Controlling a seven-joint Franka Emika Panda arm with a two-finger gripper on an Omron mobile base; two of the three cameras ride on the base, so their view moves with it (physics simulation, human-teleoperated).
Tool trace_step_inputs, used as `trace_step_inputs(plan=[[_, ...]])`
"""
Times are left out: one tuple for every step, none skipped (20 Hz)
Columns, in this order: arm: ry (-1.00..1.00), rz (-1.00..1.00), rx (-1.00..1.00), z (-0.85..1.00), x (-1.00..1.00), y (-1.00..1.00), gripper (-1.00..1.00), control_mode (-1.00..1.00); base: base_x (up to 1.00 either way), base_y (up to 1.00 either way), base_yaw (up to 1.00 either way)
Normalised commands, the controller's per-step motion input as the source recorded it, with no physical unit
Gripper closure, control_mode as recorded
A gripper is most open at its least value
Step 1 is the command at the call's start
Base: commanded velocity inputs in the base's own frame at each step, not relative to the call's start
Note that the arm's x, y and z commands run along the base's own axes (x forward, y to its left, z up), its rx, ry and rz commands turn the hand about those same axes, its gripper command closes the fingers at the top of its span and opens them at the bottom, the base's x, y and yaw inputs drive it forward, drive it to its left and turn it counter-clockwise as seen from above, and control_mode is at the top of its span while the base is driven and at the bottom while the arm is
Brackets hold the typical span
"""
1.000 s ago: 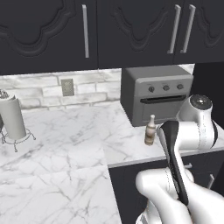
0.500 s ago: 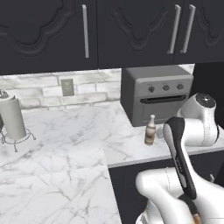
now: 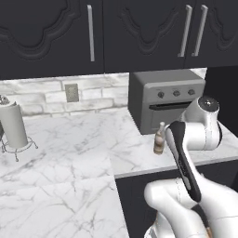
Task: Move the drinks to the dining counter.
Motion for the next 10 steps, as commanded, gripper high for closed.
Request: trace_step_inputs(plan=[[-0.13,-0.25,0.11,0.00,0.21,0.00,-1.00,-1.00,0.00,0.00,0.00],[-0.13,-0.25,0.13,0.00,0.14,0.00,-1.00,-1.00,0.00,0.00,0.00],[-0.12,-0.22,0.17,0.00,0.01,0.00,-1.00,-1.00,0.00,0.00,0.00],[-0.10,-0.17,0.18,0.00,0.00,0.00,-1.00,-1.00,0.00,0.00,0.00],[-0.05,-0.11,0.19,0.00,0.00,0.00,-1.00,-1.00,0.00,0.00,0.00],[0.00,-0.02,0.16,0.00,0.00,0.00,-1.00,-1.00,0.00,0.00,0.00],[0.00,0.00,0.07,0.00,0.00,0.00,-1.00,-1.00,0.00,0.00,0.00],[0.16,0.00,0.02,0.00,0.00,0.03,-1.00,-1.00,0.00,0.00,0.00],[0.14,0.00,0.02,0.00,0.00,0.00,-1.00,-1.00,0.00,0.00,0.00],[0.15,0.00,0.03,0.00,0.07,0.00,-1.00,-1.00,0.00,0.00,0.00]])
